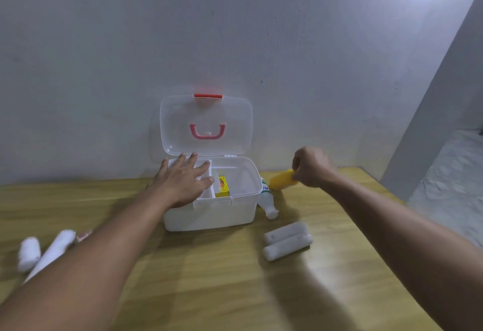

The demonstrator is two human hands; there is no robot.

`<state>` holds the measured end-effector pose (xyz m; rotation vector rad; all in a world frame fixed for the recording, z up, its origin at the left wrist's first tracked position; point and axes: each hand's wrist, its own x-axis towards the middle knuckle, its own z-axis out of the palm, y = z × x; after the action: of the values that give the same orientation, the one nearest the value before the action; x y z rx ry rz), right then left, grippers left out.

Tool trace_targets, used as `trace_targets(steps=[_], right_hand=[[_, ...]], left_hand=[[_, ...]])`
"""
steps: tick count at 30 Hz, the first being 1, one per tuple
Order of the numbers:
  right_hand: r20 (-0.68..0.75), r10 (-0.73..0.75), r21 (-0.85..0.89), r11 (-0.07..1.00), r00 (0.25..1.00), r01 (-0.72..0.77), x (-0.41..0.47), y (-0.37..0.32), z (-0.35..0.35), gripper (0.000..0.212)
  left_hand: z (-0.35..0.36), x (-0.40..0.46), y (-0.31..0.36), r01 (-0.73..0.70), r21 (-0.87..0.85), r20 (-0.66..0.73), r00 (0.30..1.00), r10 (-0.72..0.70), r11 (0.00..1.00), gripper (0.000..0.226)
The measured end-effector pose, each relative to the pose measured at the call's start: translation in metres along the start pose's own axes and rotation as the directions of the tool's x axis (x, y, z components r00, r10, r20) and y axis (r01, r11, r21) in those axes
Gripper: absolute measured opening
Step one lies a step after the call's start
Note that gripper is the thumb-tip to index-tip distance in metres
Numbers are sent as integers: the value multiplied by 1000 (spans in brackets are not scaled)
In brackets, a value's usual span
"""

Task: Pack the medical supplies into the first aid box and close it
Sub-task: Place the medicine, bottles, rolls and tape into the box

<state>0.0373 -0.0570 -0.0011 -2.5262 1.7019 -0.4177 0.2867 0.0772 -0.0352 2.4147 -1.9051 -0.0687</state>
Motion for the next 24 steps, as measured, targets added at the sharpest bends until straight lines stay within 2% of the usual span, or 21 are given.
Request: trace_targets(steps=[5,7,11,15,19,24], right_hand=[[-252,-57,122,988,966,90,1,-32,-50,20],[-293,-117,167,971,949,172,-2,-47,-68,17],[-229,-271,221,921,935,321,-9,-77,-73,15],[-99,-409,84,905,907,417,-12,-102,-41,18],[-17,-425,59,903,905,425,-7,-110,-9,23],[-11,-400,101,911,917,399,4,-107,10,24]], left_hand=[[2,1,-1,-2,-15,-10,1000,2,1000,58],[2,2,-2,-3,-26,-16,1000,3,1000,59],[3,3,-1,6,-2,-27,1000,-6,1000,58],[4,2,-2,0,-15,-39,999,-1,1000,59],[3,1,-2,-3,-30,-29,1000,2,1000,59],[2,1,-1,-5,-28,-26,1000,4,1000,59]])
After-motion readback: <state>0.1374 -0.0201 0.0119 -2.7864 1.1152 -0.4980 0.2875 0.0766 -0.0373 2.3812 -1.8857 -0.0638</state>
